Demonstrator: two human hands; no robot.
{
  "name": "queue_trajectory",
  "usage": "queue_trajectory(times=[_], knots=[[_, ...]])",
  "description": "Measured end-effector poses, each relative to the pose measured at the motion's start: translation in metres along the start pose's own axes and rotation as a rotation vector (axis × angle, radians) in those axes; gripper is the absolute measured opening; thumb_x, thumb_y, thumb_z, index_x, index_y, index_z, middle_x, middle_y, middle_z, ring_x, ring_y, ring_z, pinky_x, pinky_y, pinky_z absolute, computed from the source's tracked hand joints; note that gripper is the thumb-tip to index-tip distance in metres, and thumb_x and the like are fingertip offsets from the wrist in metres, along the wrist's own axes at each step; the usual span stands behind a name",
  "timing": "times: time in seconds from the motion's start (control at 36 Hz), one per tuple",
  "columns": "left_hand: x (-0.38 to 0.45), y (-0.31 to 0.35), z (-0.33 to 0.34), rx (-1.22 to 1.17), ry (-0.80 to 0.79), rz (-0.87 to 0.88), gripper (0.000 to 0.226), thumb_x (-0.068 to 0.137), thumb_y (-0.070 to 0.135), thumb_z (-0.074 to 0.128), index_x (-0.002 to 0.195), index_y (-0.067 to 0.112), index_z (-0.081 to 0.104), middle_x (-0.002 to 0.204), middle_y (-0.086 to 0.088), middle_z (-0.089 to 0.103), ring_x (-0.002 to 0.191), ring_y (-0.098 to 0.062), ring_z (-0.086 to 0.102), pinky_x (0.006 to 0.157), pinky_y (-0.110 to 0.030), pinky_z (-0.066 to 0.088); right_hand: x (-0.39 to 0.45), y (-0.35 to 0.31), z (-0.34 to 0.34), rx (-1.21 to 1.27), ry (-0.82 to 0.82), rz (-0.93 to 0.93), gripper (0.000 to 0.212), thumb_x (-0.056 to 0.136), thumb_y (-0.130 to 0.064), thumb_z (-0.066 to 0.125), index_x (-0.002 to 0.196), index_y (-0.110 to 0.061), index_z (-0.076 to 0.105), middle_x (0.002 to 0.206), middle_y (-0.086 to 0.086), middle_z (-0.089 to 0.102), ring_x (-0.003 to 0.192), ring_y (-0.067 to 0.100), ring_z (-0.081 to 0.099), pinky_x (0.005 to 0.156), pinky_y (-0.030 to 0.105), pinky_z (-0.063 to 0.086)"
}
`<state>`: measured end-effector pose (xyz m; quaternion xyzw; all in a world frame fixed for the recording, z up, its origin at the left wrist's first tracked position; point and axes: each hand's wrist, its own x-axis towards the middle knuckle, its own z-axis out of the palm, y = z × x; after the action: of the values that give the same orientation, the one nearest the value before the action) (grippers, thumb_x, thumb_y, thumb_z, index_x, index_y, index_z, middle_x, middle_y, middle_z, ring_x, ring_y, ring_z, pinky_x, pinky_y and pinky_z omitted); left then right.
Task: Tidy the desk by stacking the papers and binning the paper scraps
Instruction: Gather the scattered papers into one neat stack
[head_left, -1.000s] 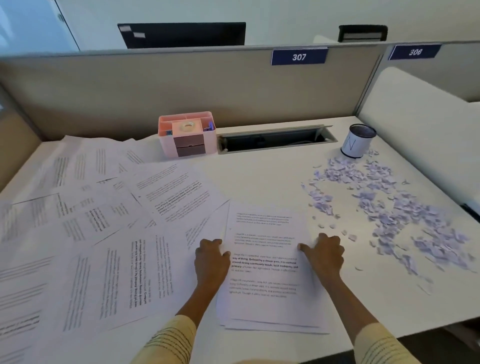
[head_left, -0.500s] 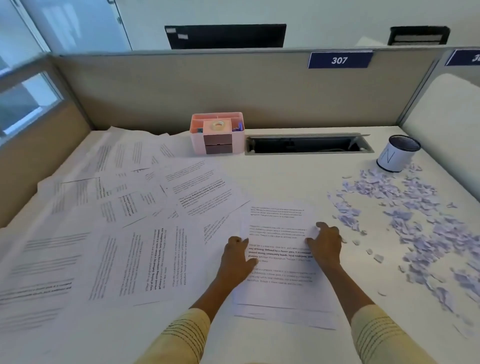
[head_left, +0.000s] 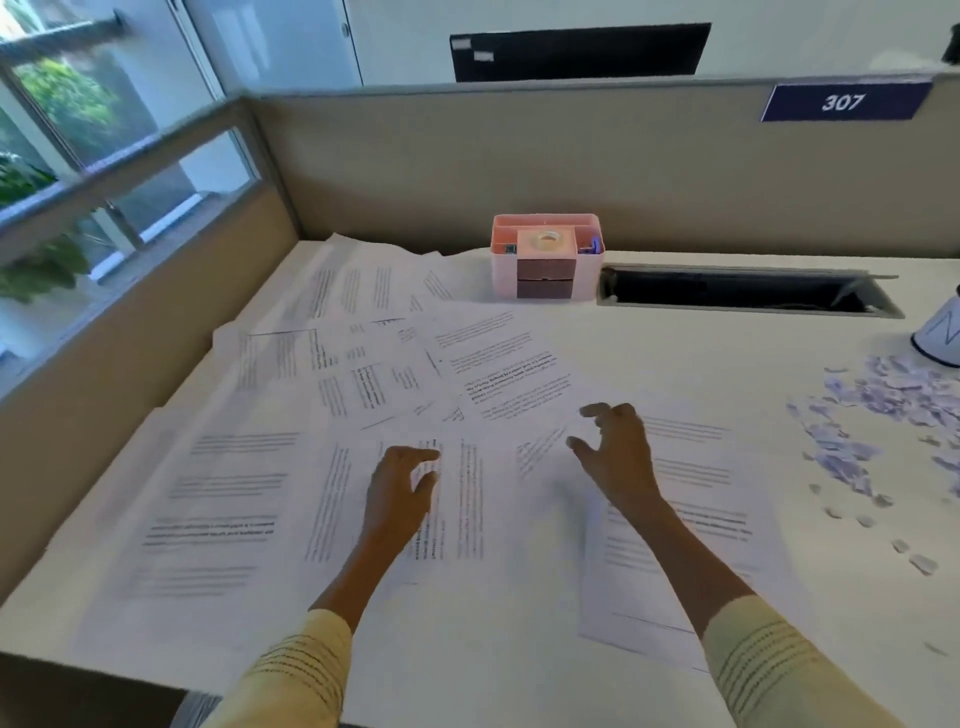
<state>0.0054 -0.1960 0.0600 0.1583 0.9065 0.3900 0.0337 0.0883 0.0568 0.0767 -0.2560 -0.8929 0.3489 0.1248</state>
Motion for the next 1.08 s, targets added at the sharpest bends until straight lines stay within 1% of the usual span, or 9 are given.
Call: queue_trajectory(times=[0.19, 0.25, 0.33, 0.39, 0.56, 0.78, 0.89, 1.0, 1.08], knots=[[0.036, -0.108, -0.106, 0.071, 0.206, -0.192, 0.026, 0.087, -0.003, 0.060, 0.107, 0.010, 0.070, 0.116, -0.015, 0.061, 0.101, -0.031, 0.062, 0.090, -0.039, 0.048, 0.018, -0.059, 0.065, -0.130, -0.266, -0.257, 0.040, 0.083, -0.028, 0.071, 0.119, -0.013, 0.062, 0.124, 0.007, 0.058, 0.117, 0.025, 0.050, 0.097, 0.032, 0.038], [0.043, -0.131, -0.132, 0.070, 0.233, -0.228, 0.028, 0.088, -0.005, 0.057, 0.108, 0.010, 0.069, 0.118, -0.017, 0.060, 0.103, -0.033, 0.061, 0.091, -0.041, 0.048, 0.027, -0.072, 0.079, -0.174, -0.311, -0.258, 0.053, 0.080, -0.038, 0.072, 0.125, -0.014, 0.058, 0.129, 0.007, 0.055, 0.121, 0.025, 0.048, 0.101, 0.033, 0.035], [0.054, -0.160, -0.163, 0.090, 0.221, -0.274, 0.029, 0.087, -0.003, 0.061, 0.112, 0.009, 0.068, 0.118, -0.019, 0.060, 0.103, -0.034, 0.061, 0.092, -0.042, 0.047, 0.042, -0.084, 0.098, -0.336, -0.389, -0.251, 0.089, 0.063, -0.073, 0.064, 0.135, -0.024, 0.049, 0.134, 0.002, 0.051, 0.127, 0.020, 0.044, 0.109, 0.041, 0.027], [0.061, -0.178, -0.179, 0.124, 0.166, -0.292, 0.032, 0.082, 0.007, 0.072, 0.112, 0.012, 0.068, 0.120, -0.018, 0.060, 0.107, -0.036, 0.060, 0.093, -0.043, 0.046, 0.049, -0.090, 0.110, -0.485, -0.426, -0.260, 0.098, 0.058, -0.078, 0.063, 0.140, -0.030, 0.040, 0.138, -0.002, 0.046, 0.132, 0.017, 0.038, 0.112, 0.044, 0.018], [0.076, -0.195, -0.192, 0.265, -0.034, -0.297, 0.067, 0.063, 0.043, 0.086, 0.122, 0.025, 0.062, 0.136, -0.005, 0.048, 0.128, -0.029, 0.041, 0.102, -0.041, 0.029, 0.060, -0.107, 0.121, -0.516, -0.435, -0.119, 0.091, 0.056, -0.064, 0.078, 0.135, -0.033, 0.042, 0.132, -0.002, 0.043, 0.123, 0.019, 0.046, 0.101, 0.043, 0.023], [0.102, -0.202, -0.182, 0.416, -0.094, -0.179, 0.067, 0.078, 0.060, 0.066, 0.134, 0.026, 0.052, 0.145, -0.006, 0.040, 0.132, -0.029, 0.035, 0.105, -0.044, 0.026, 0.070, -0.111, 0.123, -0.497, -0.423, -0.053, 0.072, 0.047, -0.064, 0.082, 0.105, -0.030, 0.055, 0.090, -0.006, 0.056, 0.097, 0.018, 0.048, 0.091, 0.037, 0.029], [0.113, -0.195, -0.181, 0.646, -0.097, -0.181, 0.063, 0.090, 0.056, 0.052, 0.140, 0.018, 0.043, 0.139, -0.011, 0.043, 0.127, -0.031, 0.037, 0.099, -0.045, 0.028, 0.075, -0.100, 0.116, -0.317, -0.383, -0.100, 0.052, 0.053, -0.050, 0.087, 0.086, -0.016, 0.066, 0.075, -0.003, 0.055, 0.075, 0.017, 0.052, 0.058, 0.024, 0.033], [0.120, -0.189, -0.179, 0.645, -0.065, 0.093, 0.047, 0.091, 0.025, 0.061, 0.136, 0.015, 0.051, 0.143, -0.014, 0.043, 0.129, -0.035, 0.037, 0.101, -0.049, 0.028, 0.086, -0.082, 0.096, -0.097, -0.194, 0.036, 0.029, 0.065, -0.033, 0.086, 0.070, -0.013, 0.064, 0.074, 0.005, 0.065, 0.073, 0.023, 0.061, 0.067, 0.035, 0.048], [0.119, -0.177, -0.173, 0.581, -0.300, 0.346, 0.056, 0.089, 0.013, 0.062, 0.140, 0.029, 0.045, 0.155, -0.001, 0.027, 0.141, -0.028, 0.025, 0.110, -0.046, 0.021, 0.098, -0.064, 0.076, -0.079, -0.045, 0.169, 0.025, 0.069, -0.029, 0.084, 0.067, -0.014, 0.063, 0.065, 0.006, 0.065, 0.066, 0.026, 0.063, 0.068, 0.038, 0.053]])
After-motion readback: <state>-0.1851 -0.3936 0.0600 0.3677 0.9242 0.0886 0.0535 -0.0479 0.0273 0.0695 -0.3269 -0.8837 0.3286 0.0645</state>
